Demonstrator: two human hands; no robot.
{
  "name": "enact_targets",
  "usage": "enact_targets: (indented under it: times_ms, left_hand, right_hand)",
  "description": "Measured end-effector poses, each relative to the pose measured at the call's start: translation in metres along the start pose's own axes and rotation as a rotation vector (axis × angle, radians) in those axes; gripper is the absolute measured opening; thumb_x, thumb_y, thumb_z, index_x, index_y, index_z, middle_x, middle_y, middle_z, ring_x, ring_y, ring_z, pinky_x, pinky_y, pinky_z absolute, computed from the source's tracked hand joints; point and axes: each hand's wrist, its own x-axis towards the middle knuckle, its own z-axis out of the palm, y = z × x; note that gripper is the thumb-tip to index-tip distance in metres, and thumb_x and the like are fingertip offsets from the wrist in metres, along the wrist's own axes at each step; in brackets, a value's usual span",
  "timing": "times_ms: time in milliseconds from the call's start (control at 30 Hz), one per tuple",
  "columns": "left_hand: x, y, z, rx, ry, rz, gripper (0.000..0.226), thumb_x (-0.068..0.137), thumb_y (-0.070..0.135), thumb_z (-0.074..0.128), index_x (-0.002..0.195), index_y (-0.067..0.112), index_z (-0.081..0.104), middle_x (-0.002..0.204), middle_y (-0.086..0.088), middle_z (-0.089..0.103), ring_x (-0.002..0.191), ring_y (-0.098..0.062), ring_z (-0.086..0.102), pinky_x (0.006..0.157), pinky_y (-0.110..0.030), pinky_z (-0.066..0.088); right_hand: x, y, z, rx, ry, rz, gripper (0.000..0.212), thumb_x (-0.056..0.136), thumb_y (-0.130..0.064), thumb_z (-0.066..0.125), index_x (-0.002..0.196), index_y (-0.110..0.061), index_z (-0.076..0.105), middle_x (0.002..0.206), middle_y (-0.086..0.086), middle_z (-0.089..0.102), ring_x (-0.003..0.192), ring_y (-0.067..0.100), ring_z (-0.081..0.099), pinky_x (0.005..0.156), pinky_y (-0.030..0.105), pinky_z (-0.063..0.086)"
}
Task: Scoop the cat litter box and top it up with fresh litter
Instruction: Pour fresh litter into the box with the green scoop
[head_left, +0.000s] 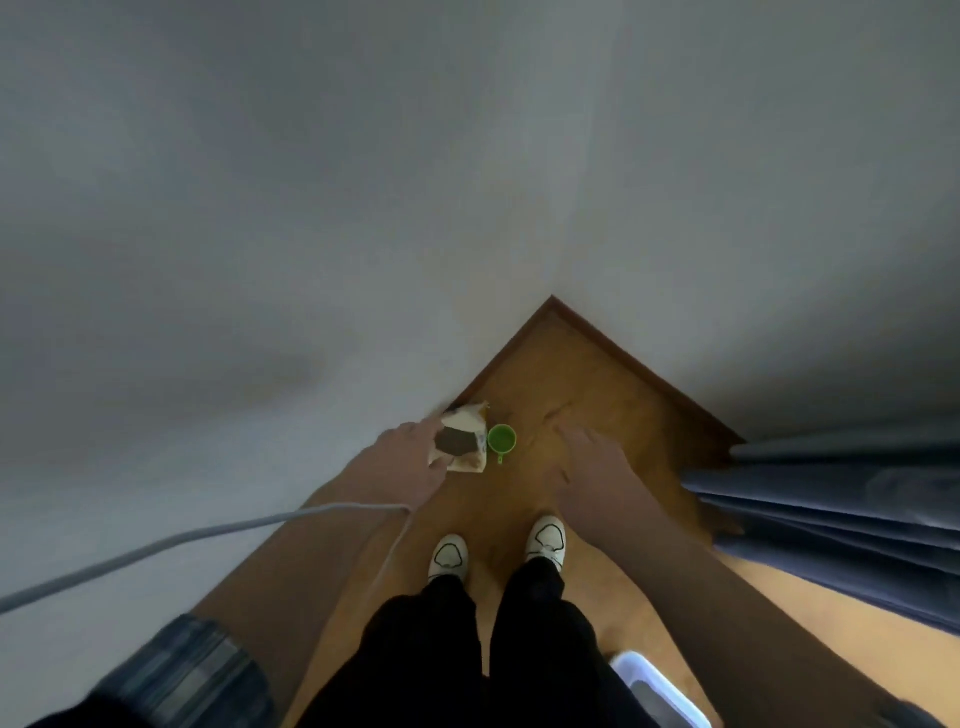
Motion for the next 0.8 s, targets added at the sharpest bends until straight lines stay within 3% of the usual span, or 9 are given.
enact_targets:
  times_ms: [133, 200, 267, 333, 400, 500, 600, 700, 800]
  left_hand:
    - [0.023, -0.005, 0.031, -0.104, 0.019, -0.100, 0.050, 0.097, 0.034, 0.047, 0.146, 0.027, 0.040, 0.145, 0.000, 0.048, 0.129, -0.021, 0.050, 0.103, -0.035, 0.041]
    - [0.042, -0.017, 0.046, -0.134, -0.015, -0.133, 0.050, 0.096, 0.033, 0.045, 0.146, 0.030, 0.039, 0.143, 0.000, 0.051, 0.124, -0.021, 0.054, 0.102, -0.037, 0.045]
    - [0.067, -0.034, 0.064, -0.147, -0.050, -0.145, 0.049, 0.095, 0.039, 0.043, 0.143, 0.031, 0.040, 0.137, 0.001, 0.055, 0.117, -0.020, 0.057, 0.097, -0.040, 0.049]
    - [0.092, -0.049, 0.085, -0.156, -0.068, -0.152, 0.047, 0.097, 0.041, 0.044, 0.142, 0.029, 0.041, 0.136, 0.001, 0.055, 0.114, -0.019, 0.058, 0.092, -0.036, 0.049]
    - [0.122, -0.065, 0.109, -0.149, -0.086, -0.161, 0.045, 0.099, 0.037, 0.045, 0.142, 0.026, 0.041, 0.135, 0.001, 0.055, 0.108, -0.016, 0.057, 0.083, -0.029, 0.046]
    - [0.166, -0.092, 0.152, -0.207, -0.146, -0.181, 0.043, 0.099, 0.031, 0.045, 0.141, 0.024, 0.041, 0.120, 0.002, 0.058, 0.084, -0.006, 0.054, 0.062, -0.021, 0.039]
    - [0.215, -0.117, 0.202, -0.280, -0.130, -0.230, 0.031, 0.099, 0.027, 0.044, 0.128, 0.021, 0.052, 0.104, 0.009, 0.059, 0.074, 0.003, 0.048, 0.060, -0.017, 0.037]
    - [0.254, -0.133, 0.244, -0.317, -0.135, -0.259, 0.021, 0.103, 0.018, 0.040, 0.107, 0.012, 0.059, 0.091, 0.002, 0.058, 0.075, -0.012, 0.057, 0.058, -0.016, 0.037]
    - [0.299, -0.151, 0.287, -0.512, -0.041, -0.390, 0.022, 0.098, 0.020, 0.044, 0.078, 0.023, 0.052, 0.083, -0.004, 0.058, 0.075, -0.022, 0.057, 0.062, -0.029, 0.049]
  right_hand:
    - [0.057, 0.032, 0.027, 0.007, -0.006, 0.012, 0.055, 0.090, -0.035, 0.047, 0.142, -0.018, 0.045, 0.118, 0.008, 0.057, 0.102, 0.021, 0.055, 0.093, 0.041, 0.050]
    - [0.086, 0.046, 0.046, 0.014, -0.028, 0.062, 0.033, 0.088, -0.036, 0.050, 0.117, -0.021, 0.053, 0.101, 0.002, 0.056, 0.090, 0.019, 0.056, 0.078, 0.034, 0.048]
    - [0.118, 0.055, 0.068, 0.011, -0.069, 0.079, 0.032, 0.078, -0.049, 0.036, 0.098, -0.026, 0.044, 0.088, -0.001, 0.047, 0.080, 0.019, 0.048, 0.069, 0.033, 0.041]
    - [0.145, 0.062, 0.090, -0.003, -0.098, 0.115, 0.040, 0.089, -0.043, 0.039, 0.118, -0.018, 0.051, 0.087, -0.003, 0.040, 0.086, 0.020, 0.042, 0.074, 0.034, 0.036]
    - [0.176, 0.075, 0.114, -0.015, -0.115, 0.133, 0.042, 0.100, -0.025, 0.045, 0.138, -0.007, 0.045, 0.084, -0.006, 0.035, 0.083, 0.015, 0.039, 0.078, 0.032, 0.031]
    - [0.219, 0.096, 0.162, -0.032, -0.136, 0.107, 0.038, 0.101, -0.022, 0.044, 0.133, -0.002, 0.046, 0.084, -0.002, 0.042, 0.081, 0.015, 0.041, 0.071, 0.027, 0.031]
    - [0.262, 0.123, 0.218, 0.006, -0.121, 0.075, 0.037, 0.098, -0.025, 0.047, 0.132, -0.010, 0.049, 0.105, 0.001, 0.057, 0.083, 0.012, 0.047, 0.071, 0.026, 0.037]
    - [0.305, 0.145, 0.267, 0.062, -0.125, 0.093, 0.038, 0.096, -0.020, 0.050, 0.133, -0.010, 0.049, 0.099, -0.002, 0.055, 0.078, 0.009, 0.049, 0.068, 0.025, 0.038]
    - [0.341, 0.165, 0.308, 0.081, -0.140, 0.090, 0.045, 0.097, -0.018, 0.048, 0.142, -0.016, 0.041, 0.115, 0.000, 0.057, 0.079, 0.004, 0.050, 0.068, 0.024, 0.040]
